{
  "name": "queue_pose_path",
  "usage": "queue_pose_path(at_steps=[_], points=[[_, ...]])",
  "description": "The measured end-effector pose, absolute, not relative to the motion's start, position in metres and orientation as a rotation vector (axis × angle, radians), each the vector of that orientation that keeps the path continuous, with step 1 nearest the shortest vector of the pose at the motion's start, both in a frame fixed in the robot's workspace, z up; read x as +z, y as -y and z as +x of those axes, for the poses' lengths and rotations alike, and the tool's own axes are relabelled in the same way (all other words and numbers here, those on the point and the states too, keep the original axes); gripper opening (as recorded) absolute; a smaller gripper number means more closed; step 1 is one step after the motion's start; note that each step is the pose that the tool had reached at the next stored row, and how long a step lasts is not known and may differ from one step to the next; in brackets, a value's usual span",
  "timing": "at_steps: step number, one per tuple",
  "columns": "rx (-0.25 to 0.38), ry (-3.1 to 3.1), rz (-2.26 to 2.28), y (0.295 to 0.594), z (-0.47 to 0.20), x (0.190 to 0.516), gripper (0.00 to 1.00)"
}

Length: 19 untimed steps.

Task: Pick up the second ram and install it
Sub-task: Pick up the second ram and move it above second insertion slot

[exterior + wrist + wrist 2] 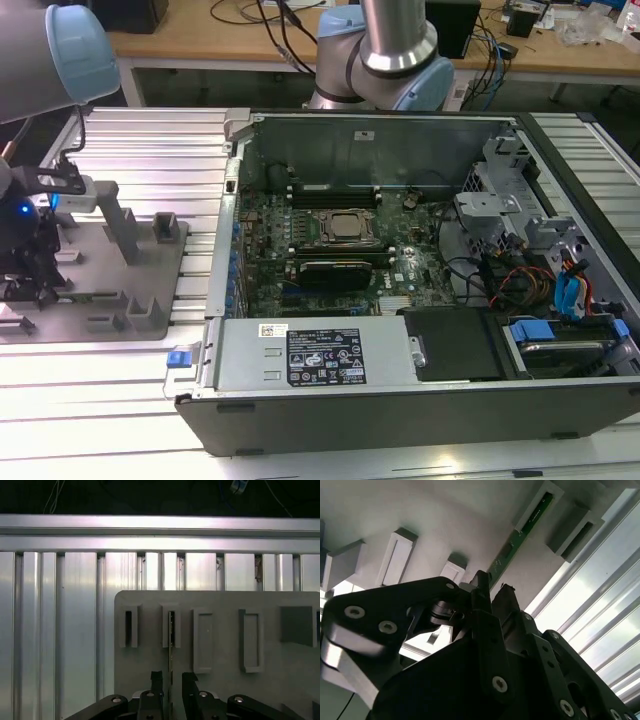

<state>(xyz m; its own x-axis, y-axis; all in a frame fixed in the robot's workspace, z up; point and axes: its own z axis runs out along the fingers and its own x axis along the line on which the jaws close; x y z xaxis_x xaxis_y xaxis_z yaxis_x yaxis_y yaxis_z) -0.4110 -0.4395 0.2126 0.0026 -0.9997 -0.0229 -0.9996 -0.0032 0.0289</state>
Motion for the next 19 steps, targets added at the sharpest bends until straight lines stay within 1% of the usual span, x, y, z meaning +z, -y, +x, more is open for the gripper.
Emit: queue_pose_path(at_steps=[3,16,17,19], points=[[-0.055,2.210,2.228,0.4397,-0.4135,0.2077,0.28],[-0.054,2.210,2.228,0.4396,-0.4111,0.2084,0.28],[-0.054,2.210,2.228,0.4396,-0.4110,0.2084,0.19],[-0.054,2.210,2.228,0.4396,-0.4110,0.2084,0.19]])
